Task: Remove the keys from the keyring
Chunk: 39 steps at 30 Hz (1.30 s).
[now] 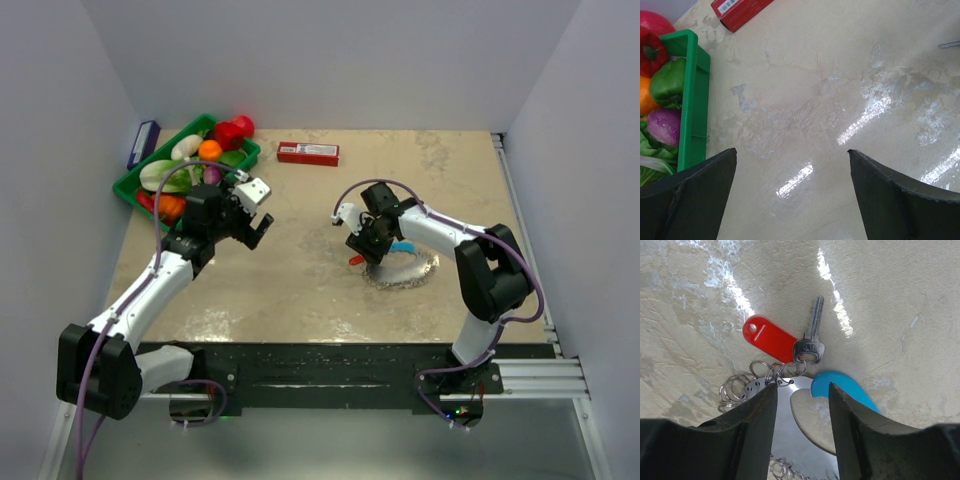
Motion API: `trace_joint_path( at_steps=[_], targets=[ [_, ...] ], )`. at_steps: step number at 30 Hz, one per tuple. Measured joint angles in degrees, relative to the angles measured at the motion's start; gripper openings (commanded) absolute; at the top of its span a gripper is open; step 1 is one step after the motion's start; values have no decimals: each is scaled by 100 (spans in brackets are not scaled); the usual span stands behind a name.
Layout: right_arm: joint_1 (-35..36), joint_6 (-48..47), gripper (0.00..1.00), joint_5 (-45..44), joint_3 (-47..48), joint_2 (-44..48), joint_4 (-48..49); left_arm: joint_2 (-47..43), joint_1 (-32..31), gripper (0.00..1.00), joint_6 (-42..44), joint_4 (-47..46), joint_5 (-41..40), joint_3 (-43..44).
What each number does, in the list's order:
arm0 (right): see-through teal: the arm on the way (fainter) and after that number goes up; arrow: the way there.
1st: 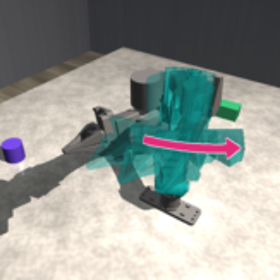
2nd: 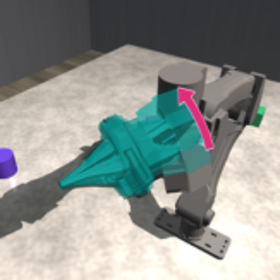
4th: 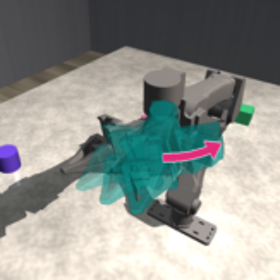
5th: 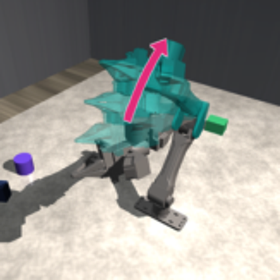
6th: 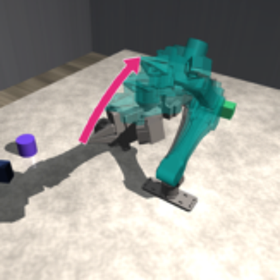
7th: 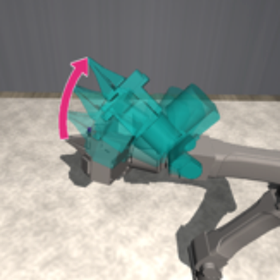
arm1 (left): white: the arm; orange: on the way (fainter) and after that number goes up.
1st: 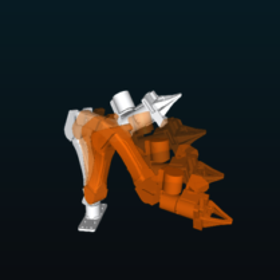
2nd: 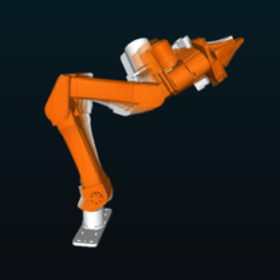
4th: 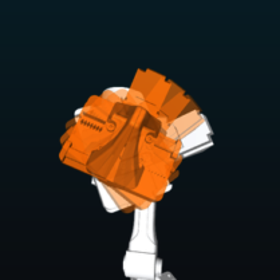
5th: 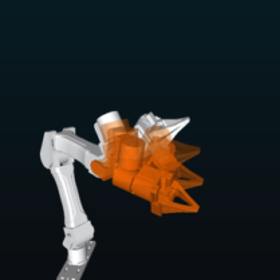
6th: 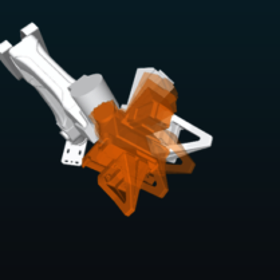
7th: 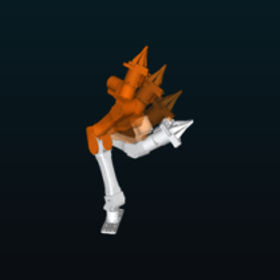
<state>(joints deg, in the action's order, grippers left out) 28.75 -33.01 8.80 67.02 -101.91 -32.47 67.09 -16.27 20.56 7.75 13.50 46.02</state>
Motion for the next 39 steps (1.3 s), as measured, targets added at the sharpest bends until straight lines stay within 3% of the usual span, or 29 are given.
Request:
trace_joint_path(
  at_steps=[39],
  targets=[
    [0, -238, 53, -81, -212, 136, -125, 111, 0, 99, -7, -48, 57, -2]
  ],
)
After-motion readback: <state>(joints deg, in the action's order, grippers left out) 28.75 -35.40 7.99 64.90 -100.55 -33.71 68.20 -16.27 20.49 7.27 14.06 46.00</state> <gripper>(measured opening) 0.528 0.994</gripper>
